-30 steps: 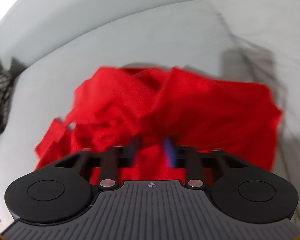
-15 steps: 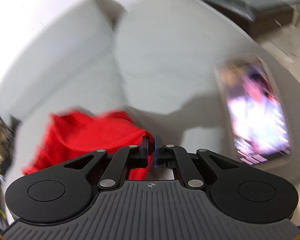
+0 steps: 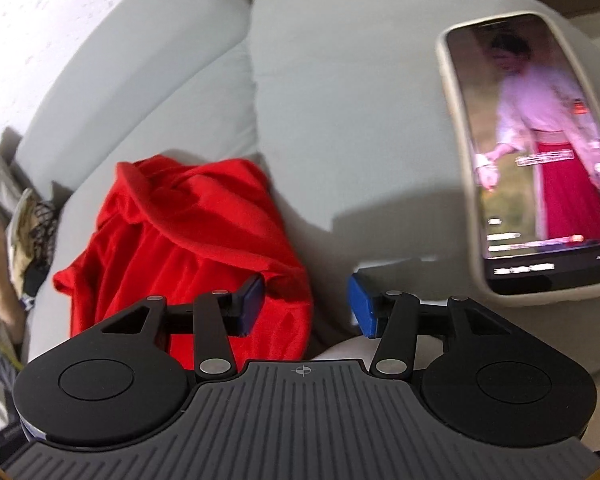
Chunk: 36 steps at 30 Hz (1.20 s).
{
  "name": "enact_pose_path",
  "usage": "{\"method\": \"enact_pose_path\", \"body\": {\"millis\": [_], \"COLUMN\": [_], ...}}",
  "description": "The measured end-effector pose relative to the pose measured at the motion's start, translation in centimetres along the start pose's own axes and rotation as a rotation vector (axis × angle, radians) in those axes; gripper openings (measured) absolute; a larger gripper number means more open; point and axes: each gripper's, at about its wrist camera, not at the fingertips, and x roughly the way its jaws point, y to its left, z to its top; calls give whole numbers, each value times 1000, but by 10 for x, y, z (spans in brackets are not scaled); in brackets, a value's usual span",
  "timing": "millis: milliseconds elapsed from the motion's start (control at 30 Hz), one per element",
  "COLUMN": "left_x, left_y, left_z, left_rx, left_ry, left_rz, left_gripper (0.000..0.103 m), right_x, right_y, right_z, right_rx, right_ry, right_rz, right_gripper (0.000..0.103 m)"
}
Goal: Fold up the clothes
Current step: 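Raise the sweatshirt high with both tools to shake it out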
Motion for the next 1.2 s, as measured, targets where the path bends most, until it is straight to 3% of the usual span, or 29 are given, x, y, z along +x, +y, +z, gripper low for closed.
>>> {"method": "enact_pose_path", "body": {"millis": [133, 200, 233, 267, 333, 400, 500, 667, 800, 867, 967, 1033, 1100, 1200], "left_x": [5, 6, 7, 9, 13, 15, -13, -100, -188, -230, -282, -309, -332, -347], "left_y": [10, 15, 16, 17, 18, 19, 6, -60, -124, -152, -186, -201, -210, -217], "left_z": [0, 1, 1, 1, -2, -5, 8, 73, 106, 109, 99, 92, 87, 81], "left_rx": [-73, -110, -123, -131, -151, -168, -174, -108, -30, 18, 114, 163, 195, 223], "left_ry": [-4, -2, 10, 31, 80, 103, -2, -276, -528, -648, -821, -906, -963, -1003], "left_rz": [-40, -65, -78, -87, -94, -86, -130, -345, -539, -639, -722, -754, -781, -807], "left_gripper": [39, 36, 27, 19, 4, 0, 0, 0, 0, 0, 0, 0, 0, 0], "right_x": [12, 13, 15, 16, 12, 6, -8, -53, -136, -198, -274, -298, -319, -362], "right_y": [6, 7, 9, 9, 14, 17, 19, 31, 71, 91, 113, 131, 145, 155], "right_z": [-4, -7, -7, -7, -9, -10, -6, 38, 83, 92, 86, 84, 80, 62], "right_rx": [-12, 6, 11, 13, -5, -10, 15, 175, 196, 182, 152, 118, 79, 3], "right_ry": [16, -5, -5, 0, -13, -25, -31, -82, -268, -416, -631, -612, -594, -744], "right_rz": [8, 5, -8, -19, -27, -21, 14, 226, 468, 645, 813, 773, 785, 816], "right_gripper": [54, 41, 15, 8, 8, 7, 7, 6, 6, 6, 6, 7, 7, 7]}}
